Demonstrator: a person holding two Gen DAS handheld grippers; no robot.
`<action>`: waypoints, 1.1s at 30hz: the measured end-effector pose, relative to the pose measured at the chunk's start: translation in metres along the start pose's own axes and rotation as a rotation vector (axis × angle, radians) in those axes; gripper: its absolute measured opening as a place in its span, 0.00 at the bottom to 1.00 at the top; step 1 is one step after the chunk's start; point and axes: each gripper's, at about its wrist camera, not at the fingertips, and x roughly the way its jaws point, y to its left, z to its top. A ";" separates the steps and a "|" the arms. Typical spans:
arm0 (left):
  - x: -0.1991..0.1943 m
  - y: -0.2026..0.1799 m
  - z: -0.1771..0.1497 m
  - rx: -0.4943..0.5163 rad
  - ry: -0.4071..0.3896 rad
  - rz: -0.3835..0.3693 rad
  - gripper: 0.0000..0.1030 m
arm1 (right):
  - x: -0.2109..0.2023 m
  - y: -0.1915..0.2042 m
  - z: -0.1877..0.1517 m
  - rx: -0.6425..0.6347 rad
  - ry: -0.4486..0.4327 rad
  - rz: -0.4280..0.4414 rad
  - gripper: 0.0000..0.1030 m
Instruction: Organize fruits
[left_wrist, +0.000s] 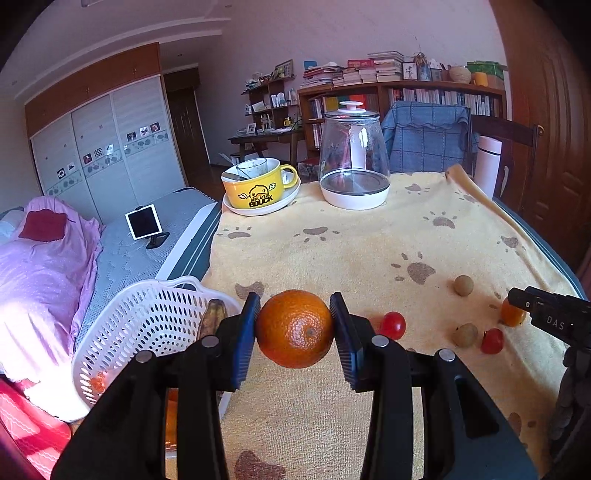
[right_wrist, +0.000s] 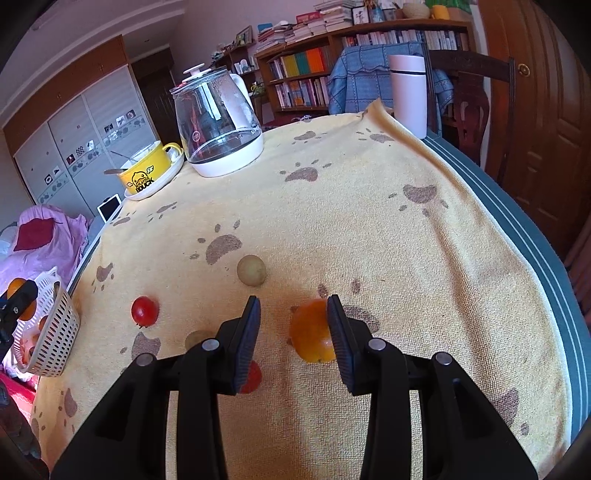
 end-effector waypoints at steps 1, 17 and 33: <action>-0.001 0.002 -0.001 -0.001 -0.003 0.007 0.39 | -0.002 0.003 0.000 -0.005 -0.002 0.005 0.37; -0.008 0.043 -0.011 -0.076 -0.027 0.086 0.39 | -0.025 0.056 -0.001 -0.100 -0.030 0.080 0.37; 0.003 0.121 -0.020 -0.261 -0.016 0.188 0.69 | -0.031 0.109 -0.002 -0.192 -0.035 0.146 0.37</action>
